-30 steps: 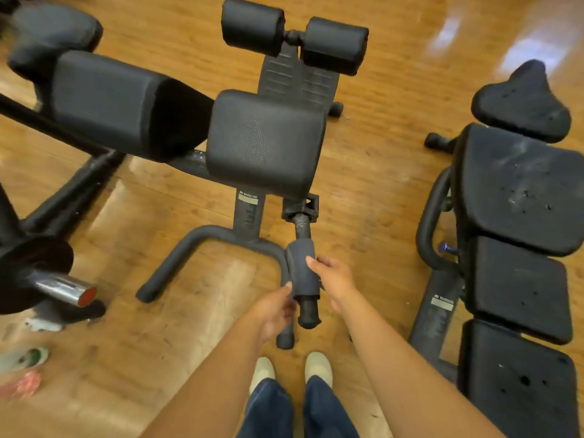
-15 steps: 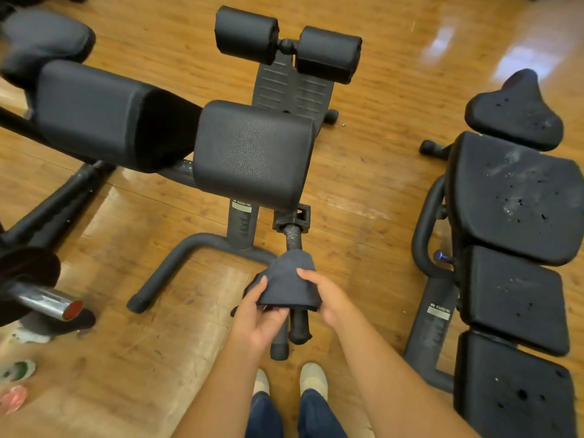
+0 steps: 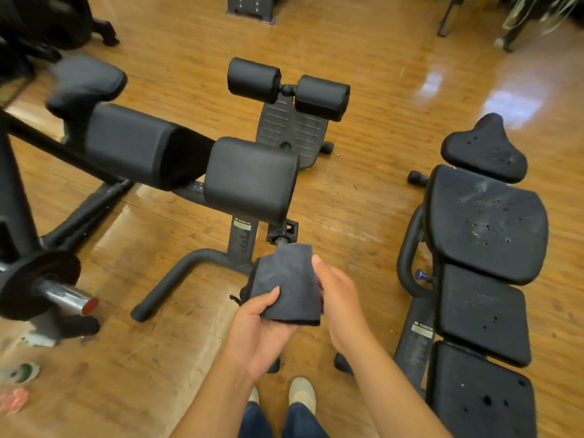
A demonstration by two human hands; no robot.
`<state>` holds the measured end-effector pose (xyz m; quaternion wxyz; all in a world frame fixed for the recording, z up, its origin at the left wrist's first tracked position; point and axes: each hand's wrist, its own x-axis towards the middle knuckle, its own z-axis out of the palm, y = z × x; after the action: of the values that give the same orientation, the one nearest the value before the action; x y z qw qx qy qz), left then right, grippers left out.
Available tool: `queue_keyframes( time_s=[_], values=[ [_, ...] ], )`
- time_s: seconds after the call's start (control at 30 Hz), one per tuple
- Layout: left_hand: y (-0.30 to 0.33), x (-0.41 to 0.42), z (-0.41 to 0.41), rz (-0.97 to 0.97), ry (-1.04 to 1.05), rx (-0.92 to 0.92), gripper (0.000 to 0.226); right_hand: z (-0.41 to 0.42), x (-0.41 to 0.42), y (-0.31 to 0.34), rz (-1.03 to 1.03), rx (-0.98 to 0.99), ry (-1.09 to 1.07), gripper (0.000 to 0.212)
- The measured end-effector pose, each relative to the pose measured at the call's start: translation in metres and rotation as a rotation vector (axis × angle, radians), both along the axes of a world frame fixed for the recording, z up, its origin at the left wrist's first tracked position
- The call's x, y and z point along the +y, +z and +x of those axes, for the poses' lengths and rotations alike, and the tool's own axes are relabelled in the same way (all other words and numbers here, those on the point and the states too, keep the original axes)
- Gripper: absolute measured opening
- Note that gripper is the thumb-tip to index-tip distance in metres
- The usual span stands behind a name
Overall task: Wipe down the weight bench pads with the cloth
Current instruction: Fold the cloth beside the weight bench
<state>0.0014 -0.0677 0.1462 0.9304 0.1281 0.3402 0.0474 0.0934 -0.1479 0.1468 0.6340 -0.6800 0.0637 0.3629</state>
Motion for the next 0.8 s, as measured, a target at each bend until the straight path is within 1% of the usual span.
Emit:
queue_keyframes(
  time_s=[0.03, 0.1, 0.13, 0.2, 0.27, 0.3, 0.37, 0.47, 0.53, 0.57, 0.67, 0.7, 0.73, 0.8],
  values=[
    [0.012, -0.008, -0.004, 0.002, 0.0, -0.012, 0.038, -0.004, -0.004, 0.015, 0.051, 0.023, 0.001, 0.019],
    [0.034, -0.024, -0.009, 0.039, 0.025, 0.026, 0.039, -0.012, -0.013, 0.04, 0.105, 0.015, 0.024, 0.018],
    [0.043, -0.032, -0.011, 0.1, 0.044, 0.078, 0.039, -0.015, -0.017, 0.05, 0.116, -0.001, 0.036, 0.015],
    [0.061, -0.046, -0.017, 0.293, 0.057, 0.224, 0.036, -0.02, -0.025, 0.07, 0.106, -0.064, 0.05, 0.008],
    [0.079, -0.057, -0.026, 0.451, 0.059, 0.333, 0.032, -0.023, -0.035, 0.089, 0.124, -0.117, 0.058, 0.01],
    [0.088, -0.061, -0.031, 0.489, 0.054, 0.347, 0.032, -0.024, -0.04, 0.098, 0.14, -0.139, 0.067, 0.011],
    [0.105, -0.066, -0.041, 0.512, 0.011, 0.318, 0.032, -0.027, -0.052, 0.115, 0.171, -0.19, 0.097, 0.013],
    [0.12, -0.069, -0.057, 0.456, -0.008, 0.177, 0.049, -0.036, -0.071, 0.133, 0.197, -0.249, 0.132, 0.014],
    [0.128, -0.072, -0.071, 0.43, 0.015, 0.077, 0.049, -0.047, -0.084, 0.143, 0.209, -0.272, 0.168, 0.014],
    [0.13, -0.076, -0.079, 0.455, 0.005, 0.06, 0.047, -0.054, -0.092, 0.146, 0.209, -0.289, 0.194, 0.013],
    [0.134, -0.093, -0.101, 0.563, -0.051, 0.061, 0.043, -0.078, -0.113, 0.151, 0.193, -0.325, 0.273, 0.01],
    [0.136, -0.101, -0.108, 0.585, -0.037, 0.074, 0.042, -0.086, -0.12, 0.152, 0.18, -0.33, 0.288, 0.01],
    [0.138, -0.109, -0.113, 0.607, 0.002, 0.107, 0.038, -0.093, -0.125, 0.153, 0.16, -0.344, 0.297, 0.01],
    [0.144, -0.125, -0.123, 0.669, 0.113, 0.197, 0.024, -0.103, -0.133, 0.153, 0.085, -0.441, 0.326, 0.006]
  ],
)
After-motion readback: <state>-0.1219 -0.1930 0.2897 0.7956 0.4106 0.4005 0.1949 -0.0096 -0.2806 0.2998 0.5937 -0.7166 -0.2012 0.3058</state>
